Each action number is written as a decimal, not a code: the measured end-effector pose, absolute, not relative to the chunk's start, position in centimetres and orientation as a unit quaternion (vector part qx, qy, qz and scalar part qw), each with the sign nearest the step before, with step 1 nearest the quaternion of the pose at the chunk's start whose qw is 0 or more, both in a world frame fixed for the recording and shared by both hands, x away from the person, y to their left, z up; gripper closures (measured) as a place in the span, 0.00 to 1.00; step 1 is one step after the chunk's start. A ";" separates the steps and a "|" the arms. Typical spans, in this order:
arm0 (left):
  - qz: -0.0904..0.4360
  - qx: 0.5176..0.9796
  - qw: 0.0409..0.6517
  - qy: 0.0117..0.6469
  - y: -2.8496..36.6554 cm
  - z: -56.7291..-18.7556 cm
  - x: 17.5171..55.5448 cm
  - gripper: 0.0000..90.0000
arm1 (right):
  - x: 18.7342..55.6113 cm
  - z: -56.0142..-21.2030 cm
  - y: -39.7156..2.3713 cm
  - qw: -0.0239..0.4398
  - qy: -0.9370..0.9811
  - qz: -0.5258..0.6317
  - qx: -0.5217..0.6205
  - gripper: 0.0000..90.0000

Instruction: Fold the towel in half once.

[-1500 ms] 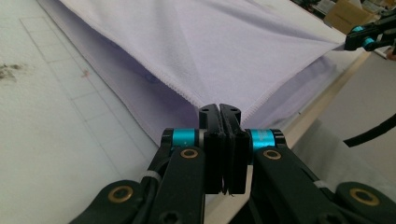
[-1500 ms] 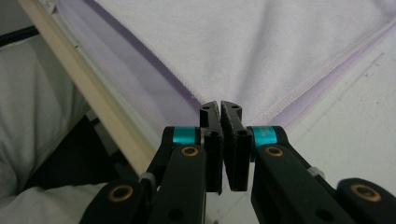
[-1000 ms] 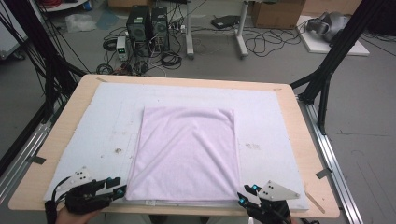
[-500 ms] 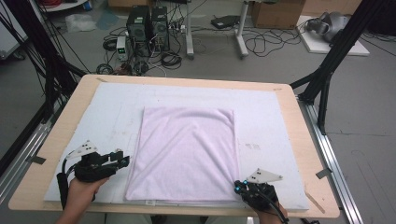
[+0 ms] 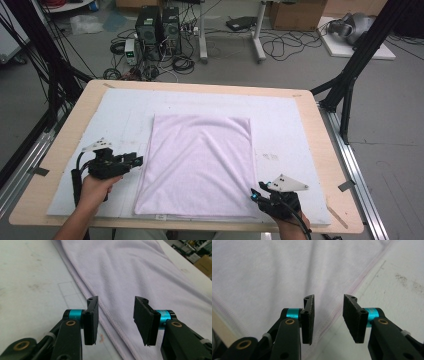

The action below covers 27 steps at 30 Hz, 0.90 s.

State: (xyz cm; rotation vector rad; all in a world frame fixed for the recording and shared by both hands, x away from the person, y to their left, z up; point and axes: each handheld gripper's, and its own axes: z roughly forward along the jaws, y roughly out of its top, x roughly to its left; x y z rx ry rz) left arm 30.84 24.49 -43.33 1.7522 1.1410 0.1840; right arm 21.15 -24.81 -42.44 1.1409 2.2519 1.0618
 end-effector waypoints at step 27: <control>0.156 0.782 0.412 0.440 22.8 -44.6 33.5 0.97 | 25.1 -42.7 -25.3 0.203 0.794 0.382 0.427 0.61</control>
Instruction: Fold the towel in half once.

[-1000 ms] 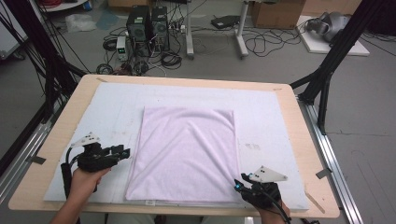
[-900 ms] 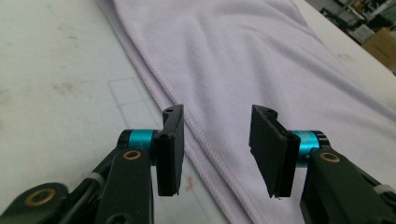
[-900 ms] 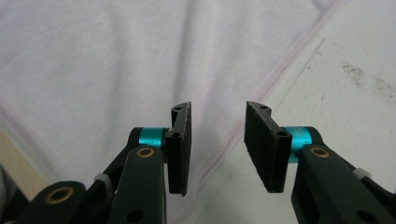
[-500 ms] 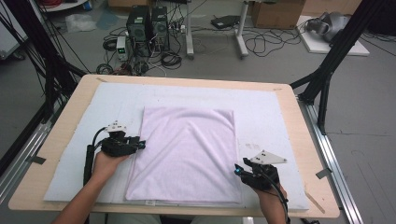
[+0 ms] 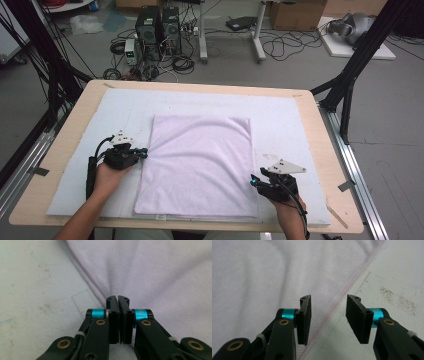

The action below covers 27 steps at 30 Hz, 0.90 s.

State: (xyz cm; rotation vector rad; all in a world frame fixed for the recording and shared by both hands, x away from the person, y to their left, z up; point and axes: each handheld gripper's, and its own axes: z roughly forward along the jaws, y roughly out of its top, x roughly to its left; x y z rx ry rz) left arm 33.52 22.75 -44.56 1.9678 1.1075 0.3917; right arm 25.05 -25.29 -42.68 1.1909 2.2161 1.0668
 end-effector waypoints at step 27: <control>0.137 0.702 0.494 0.494 24.3 -43.3 40.4 0.62 | 31.6 -44.1 -23.5 0.221 0.780 0.338 0.477 0.73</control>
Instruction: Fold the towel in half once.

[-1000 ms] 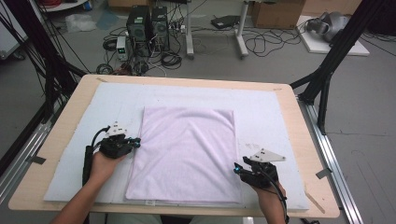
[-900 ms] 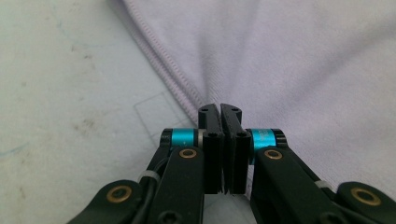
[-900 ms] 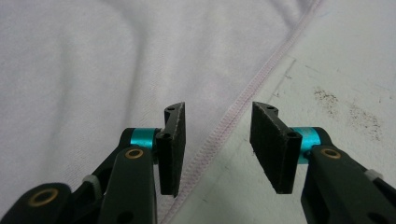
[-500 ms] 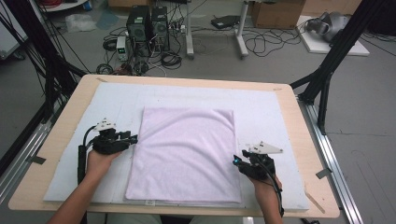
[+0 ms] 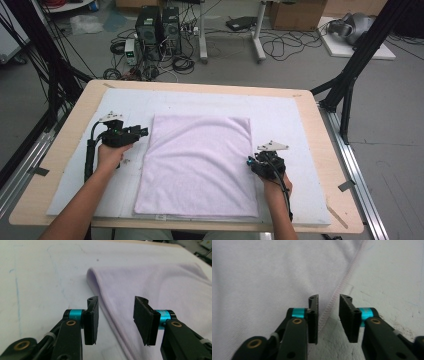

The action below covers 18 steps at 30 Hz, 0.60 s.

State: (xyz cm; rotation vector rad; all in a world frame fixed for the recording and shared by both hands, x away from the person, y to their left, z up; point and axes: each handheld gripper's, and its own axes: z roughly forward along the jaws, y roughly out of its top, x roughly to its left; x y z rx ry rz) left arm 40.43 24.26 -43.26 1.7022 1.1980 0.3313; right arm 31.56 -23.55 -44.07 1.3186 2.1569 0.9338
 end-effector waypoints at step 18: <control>0.180 0.711 0.441 0.518 22.4 -44.0 48.6 0.98 | 30.9 -43.4 -24.3 0.234 0.766 0.368 0.472 0.65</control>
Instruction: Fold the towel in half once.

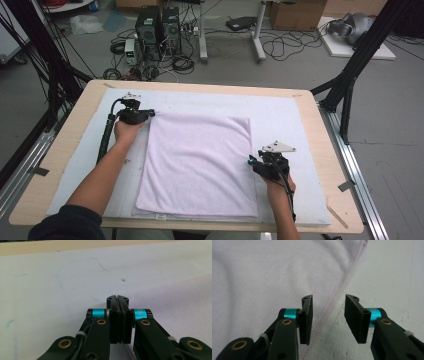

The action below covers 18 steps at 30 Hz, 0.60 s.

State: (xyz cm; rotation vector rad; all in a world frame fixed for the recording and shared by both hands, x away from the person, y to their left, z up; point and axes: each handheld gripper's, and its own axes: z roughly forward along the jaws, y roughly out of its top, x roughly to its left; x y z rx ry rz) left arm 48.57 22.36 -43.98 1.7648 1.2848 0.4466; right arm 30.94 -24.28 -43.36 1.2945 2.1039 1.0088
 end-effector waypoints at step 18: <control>0.141 0.695 0.451 0.542 22.3 -45.0 49.4 0.51 | 43.7 -42.6 -24.2 0.216 0.748 0.385 0.495 0.57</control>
